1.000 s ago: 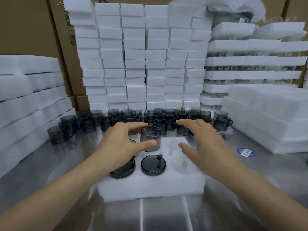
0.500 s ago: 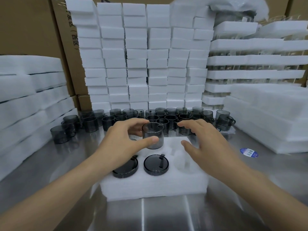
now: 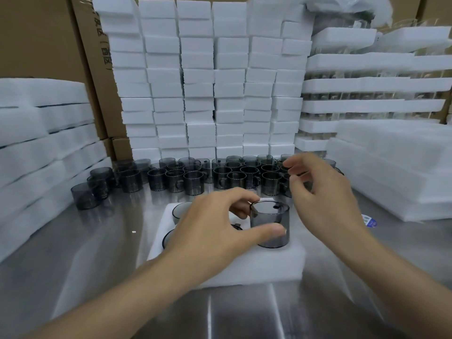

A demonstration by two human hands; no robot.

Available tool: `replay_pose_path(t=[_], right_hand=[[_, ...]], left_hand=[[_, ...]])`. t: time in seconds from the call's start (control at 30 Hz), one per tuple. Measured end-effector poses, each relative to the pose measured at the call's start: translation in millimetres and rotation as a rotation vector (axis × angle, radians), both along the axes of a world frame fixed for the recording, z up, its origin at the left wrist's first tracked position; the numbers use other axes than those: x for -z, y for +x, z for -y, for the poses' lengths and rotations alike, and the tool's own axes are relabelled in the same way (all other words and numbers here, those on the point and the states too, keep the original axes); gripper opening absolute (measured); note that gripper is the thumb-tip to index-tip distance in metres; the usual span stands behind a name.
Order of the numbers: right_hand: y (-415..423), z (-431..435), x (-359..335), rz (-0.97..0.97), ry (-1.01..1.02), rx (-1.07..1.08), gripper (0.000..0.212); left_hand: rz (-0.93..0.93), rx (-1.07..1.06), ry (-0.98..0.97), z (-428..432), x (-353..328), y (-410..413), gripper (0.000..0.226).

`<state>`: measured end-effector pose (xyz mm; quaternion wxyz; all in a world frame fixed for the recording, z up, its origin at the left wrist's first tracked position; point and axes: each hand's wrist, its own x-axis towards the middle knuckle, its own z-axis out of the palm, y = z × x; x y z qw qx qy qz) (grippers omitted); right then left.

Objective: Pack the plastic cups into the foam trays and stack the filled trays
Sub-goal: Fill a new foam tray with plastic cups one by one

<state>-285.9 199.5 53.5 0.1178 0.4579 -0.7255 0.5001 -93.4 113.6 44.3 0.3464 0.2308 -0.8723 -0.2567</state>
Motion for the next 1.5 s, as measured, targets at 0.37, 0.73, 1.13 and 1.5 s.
replay_pose_path(t=[0.37,0.73,1.13,1.5], right_hand=[[4.0,1.8,3.2,0.023,0.028,-0.047,0.027],[-5.4,9.8,5.6,0.093,0.261,-0.246,0.018],[-9.4,16.9,20.4,-0.038,0.443,-0.237,0.014],[-38.2,15.7,26.2,-0.103,0.147,-0.042,0.018]], left_hand=[[0.061,-0.182,-0.284,-19.4,2.1,-8.9,0.076],[0.192,-0.173,-0.423,-29.2,7.4,-5.5,0.05],[0.308,-0.13,-0.414,-21.9,4.1,-3.1,0.055],[0.487,0.088,-0.532,-33.2,27.7,0.2,0.107]])
